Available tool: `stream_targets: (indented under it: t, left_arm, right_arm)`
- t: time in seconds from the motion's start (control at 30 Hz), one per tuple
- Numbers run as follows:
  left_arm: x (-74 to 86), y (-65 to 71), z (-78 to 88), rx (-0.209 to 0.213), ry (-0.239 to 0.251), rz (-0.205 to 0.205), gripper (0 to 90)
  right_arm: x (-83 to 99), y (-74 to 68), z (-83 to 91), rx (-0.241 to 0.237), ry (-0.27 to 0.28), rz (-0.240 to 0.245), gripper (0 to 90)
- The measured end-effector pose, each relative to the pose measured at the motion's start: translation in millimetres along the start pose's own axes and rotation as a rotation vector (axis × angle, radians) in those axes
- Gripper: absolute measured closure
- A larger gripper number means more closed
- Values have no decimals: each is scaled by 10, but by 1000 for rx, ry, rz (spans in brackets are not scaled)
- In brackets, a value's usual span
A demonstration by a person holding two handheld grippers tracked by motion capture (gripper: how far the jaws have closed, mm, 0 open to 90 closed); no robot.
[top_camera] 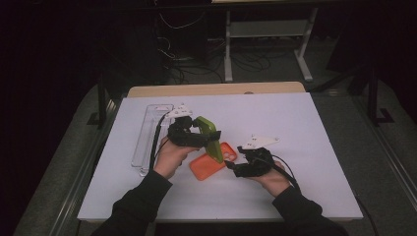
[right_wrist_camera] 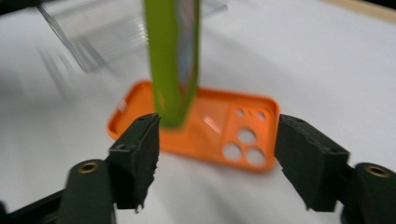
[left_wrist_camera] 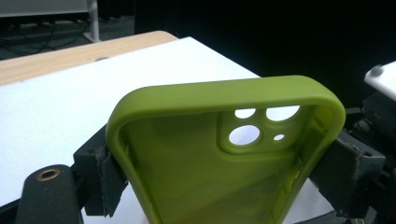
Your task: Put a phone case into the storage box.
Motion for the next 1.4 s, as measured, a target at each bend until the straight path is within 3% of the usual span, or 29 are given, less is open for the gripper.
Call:
stream_targets:
  t: [0.2,0.37,0.53,0.9,1.07,1.4]
  left_arm:
    - [-72,-110,76,-59,6,-33,156]
    - [-139,-224,136,-92,4,-45,155]
    - [-206,-356,195,-137,-6,-57,155]
    - [-414,-669,379,-243,-5,-69,154]
    - [-535,-845,483,-315,1,-71,154]
    - [-657,-1171,594,-458,15,-45,154]
  right_arm:
    - [88,164,140,9,-6,-16,129]
    - [243,322,265,45,-20,-21,79]
    - [369,428,342,49,-16,-18,19]
    - [528,535,428,75,-36,2,0]
    - [568,594,455,87,-38,-18,0]
    - [572,578,423,86,-39,3,0]
Point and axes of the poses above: each handheld gripper's, and its own axes: z roughly backward along the jaws, x roughly out of its underside, y roughly to its right, the point moved 4 cm from there along -z, roughly forward along the jaws, and after that the axes turned 11 degrees about -z, right-handed, at the moved point
